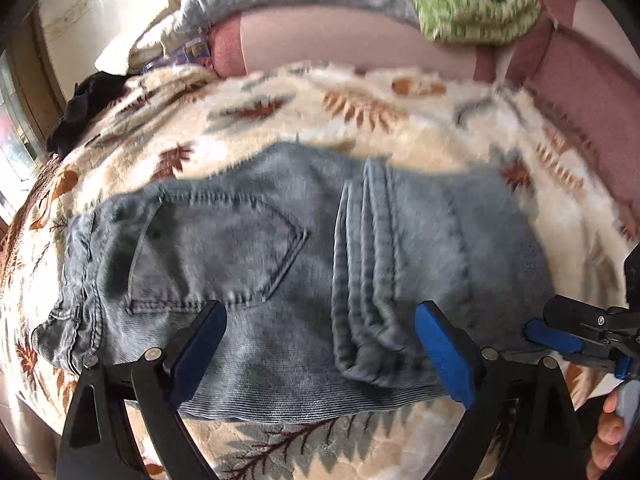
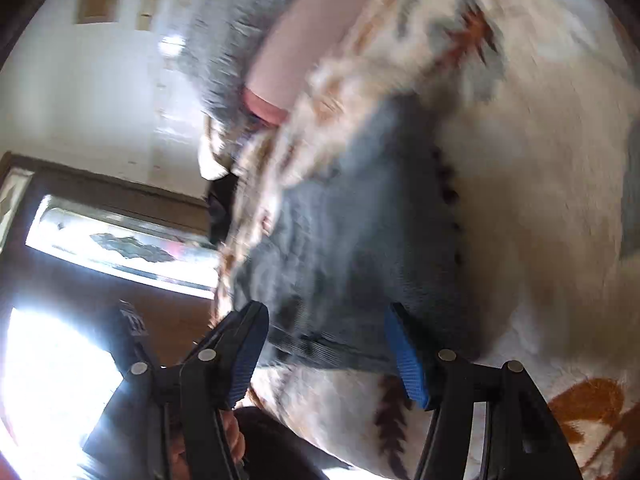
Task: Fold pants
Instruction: 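Grasp the hems with the right gripper and fold them toward the waistband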
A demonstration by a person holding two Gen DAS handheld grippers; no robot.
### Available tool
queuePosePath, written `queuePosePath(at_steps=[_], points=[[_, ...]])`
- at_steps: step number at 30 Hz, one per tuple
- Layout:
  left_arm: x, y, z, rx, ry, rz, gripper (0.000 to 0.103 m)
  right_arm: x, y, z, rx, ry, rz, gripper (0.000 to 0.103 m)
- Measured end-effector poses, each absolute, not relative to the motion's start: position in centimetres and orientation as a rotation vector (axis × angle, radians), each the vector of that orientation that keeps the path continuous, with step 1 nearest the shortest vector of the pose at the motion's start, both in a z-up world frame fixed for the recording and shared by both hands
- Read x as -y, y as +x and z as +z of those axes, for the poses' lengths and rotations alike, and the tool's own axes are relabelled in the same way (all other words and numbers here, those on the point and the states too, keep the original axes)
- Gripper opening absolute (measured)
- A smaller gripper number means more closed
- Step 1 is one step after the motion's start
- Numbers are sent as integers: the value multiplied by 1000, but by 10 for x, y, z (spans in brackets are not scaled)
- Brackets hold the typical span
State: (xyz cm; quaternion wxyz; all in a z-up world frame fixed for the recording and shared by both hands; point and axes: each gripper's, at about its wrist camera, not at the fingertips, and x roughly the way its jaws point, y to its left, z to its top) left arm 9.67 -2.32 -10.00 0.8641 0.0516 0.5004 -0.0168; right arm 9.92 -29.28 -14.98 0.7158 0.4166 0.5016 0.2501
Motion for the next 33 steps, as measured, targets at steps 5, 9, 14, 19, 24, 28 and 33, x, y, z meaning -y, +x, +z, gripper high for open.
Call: queuePosePath(at_steps=[5,9,14,19,24,28,33], points=[[19,92,-116,-1052,94,-35,97,299,111,-114,-1041,850,578,60],[19,89,-117,-1039,100,-42,97,296,153,-96,-1000,864,583,65],[18,86,-118,-1027,92,-53,97,294,201,-152,-1175,906,464,68],[15,86,-119,-1018,77,-67,97,299,205,-128,-1077,930,523,68],[13,86,-120,-1009,67,-78,98,302,241,-144,-1117,917,468,72],[13,85,-120,-1001,63,-82,98,307,238,-144,-1098,959,489,72],[12,85,-120,-996,62,-86,98,305,189,-113,-1064,907,584,72]])
